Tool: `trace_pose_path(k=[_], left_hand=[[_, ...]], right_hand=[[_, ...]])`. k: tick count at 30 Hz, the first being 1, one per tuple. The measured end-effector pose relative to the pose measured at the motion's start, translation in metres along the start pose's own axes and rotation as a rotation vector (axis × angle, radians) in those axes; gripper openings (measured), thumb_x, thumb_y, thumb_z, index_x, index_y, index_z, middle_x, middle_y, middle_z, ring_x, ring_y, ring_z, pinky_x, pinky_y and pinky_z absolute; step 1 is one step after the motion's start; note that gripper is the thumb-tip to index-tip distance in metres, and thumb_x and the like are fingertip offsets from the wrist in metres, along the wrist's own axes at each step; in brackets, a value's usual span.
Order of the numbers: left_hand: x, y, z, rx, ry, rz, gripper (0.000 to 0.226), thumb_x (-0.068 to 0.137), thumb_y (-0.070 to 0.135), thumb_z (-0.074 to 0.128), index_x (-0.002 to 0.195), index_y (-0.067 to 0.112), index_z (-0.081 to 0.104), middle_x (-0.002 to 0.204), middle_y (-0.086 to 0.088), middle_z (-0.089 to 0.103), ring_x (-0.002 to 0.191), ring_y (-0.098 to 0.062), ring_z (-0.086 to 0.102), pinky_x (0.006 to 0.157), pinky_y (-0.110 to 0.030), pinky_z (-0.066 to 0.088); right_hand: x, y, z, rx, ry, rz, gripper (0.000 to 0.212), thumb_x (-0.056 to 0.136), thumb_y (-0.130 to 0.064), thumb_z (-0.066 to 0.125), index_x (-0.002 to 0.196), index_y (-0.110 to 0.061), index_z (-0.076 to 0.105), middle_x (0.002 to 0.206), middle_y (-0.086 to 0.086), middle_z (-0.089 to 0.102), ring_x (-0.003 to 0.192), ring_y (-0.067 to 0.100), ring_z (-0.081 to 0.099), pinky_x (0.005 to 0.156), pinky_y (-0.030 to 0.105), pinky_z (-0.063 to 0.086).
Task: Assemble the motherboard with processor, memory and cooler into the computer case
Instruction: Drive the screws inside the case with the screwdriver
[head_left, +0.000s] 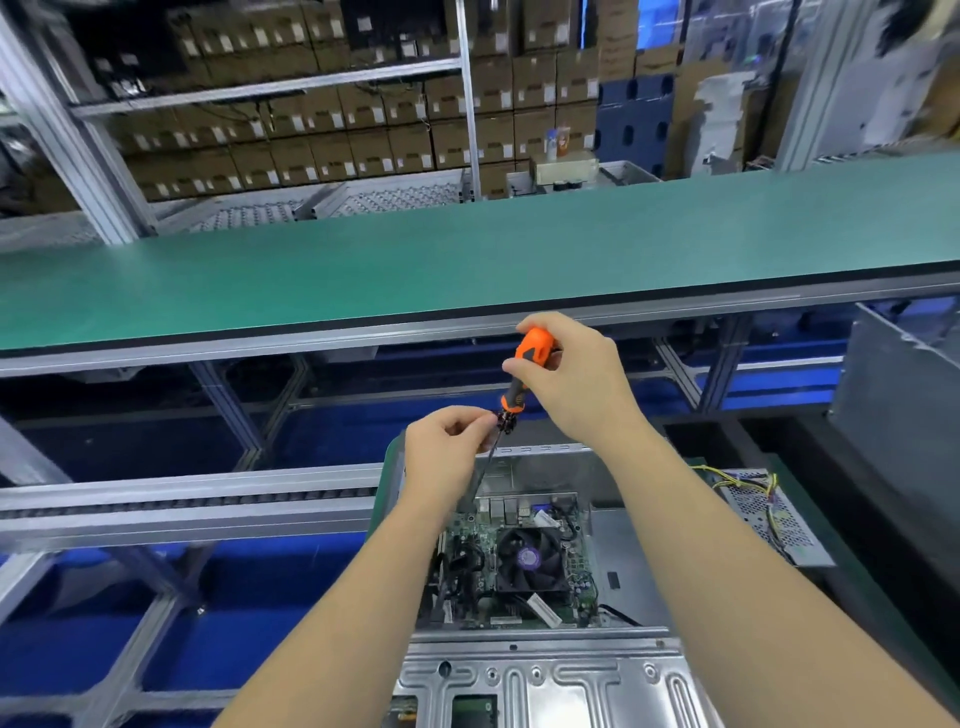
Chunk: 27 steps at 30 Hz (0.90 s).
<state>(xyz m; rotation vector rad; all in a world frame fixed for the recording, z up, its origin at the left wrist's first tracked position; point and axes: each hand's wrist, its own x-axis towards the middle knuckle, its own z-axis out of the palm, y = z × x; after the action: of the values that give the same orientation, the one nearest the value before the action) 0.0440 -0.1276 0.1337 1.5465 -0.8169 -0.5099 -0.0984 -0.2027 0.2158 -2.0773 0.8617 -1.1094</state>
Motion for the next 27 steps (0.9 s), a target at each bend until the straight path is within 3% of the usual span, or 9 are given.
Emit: trace_pose_path(k=[5,8,11,17,27], left_hand=[[-0.005,-0.020,-0.001,-0.172,0.023,-0.146,0.007,0.089,0.006,0.071,0.089,0.010,0.076,0.076,-0.005,0.074,0.068,-0.012,0.068,0.068,-0.022,0.057],[-0.009,-0.043,-0.008,-0.165,0.057,-0.247,0.008,0.090,0.003,0.069,0.095,0.004,0.074,0.081,-0.009,0.075,0.069,-0.011,0.069,0.070,-0.024,0.058],[-0.015,-0.068,-0.019,-0.191,0.100,-0.384,0.009,0.091,-0.001,0.067,0.098,0.001,0.072,0.087,-0.010,0.075,0.074,-0.015,0.067,0.077,-0.030,0.059],[-0.019,-0.084,-0.012,-0.116,0.094,-0.378,0.011,0.091,0.006,0.068,0.092,0.015,0.073,0.082,0.000,0.073,0.068,-0.012,0.063,0.068,-0.024,0.056],[-0.023,-0.106,-0.005,-0.242,0.092,-0.504,0.010,0.092,-0.005,0.062,0.093,0.001,0.070,0.074,-0.004,0.075,0.065,-0.014,0.063,0.068,-0.028,0.058]], right_hand=[[-0.003,0.006,-0.008,0.045,0.024,0.015,0.025,0.087,-0.027,0.078,0.108,-0.029,0.064,0.089,-0.008,0.064,0.076,0.008,0.061,0.064,0.006,0.046],[-0.001,0.011,-0.018,0.086,0.072,0.024,0.025,0.086,-0.025,0.078,0.106,-0.031,0.063,0.087,-0.002,0.067,0.075,0.015,0.066,0.072,0.027,0.058],[0.001,0.018,-0.040,0.253,0.140,0.095,0.026,0.087,-0.016,0.077,0.104,-0.030,0.064,0.090,0.011,0.066,0.081,0.027,0.072,0.070,0.045,0.063],[0.006,0.015,-0.069,0.436,0.255,0.208,0.024,0.089,-0.010,0.075,0.101,-0.029,0.065,0.101,0.015,0.067,0.086,0.025,0.074,0.062,0.036,0.063],[0.007,0.010,-0.075,0.398,0.278,0.171,0.022,0.091,-0.010,0.074,0.108,-0.020,0.065,0.092,0.007,0.065,0.082,0.020,0.072,0.063,0.036,0.063]])
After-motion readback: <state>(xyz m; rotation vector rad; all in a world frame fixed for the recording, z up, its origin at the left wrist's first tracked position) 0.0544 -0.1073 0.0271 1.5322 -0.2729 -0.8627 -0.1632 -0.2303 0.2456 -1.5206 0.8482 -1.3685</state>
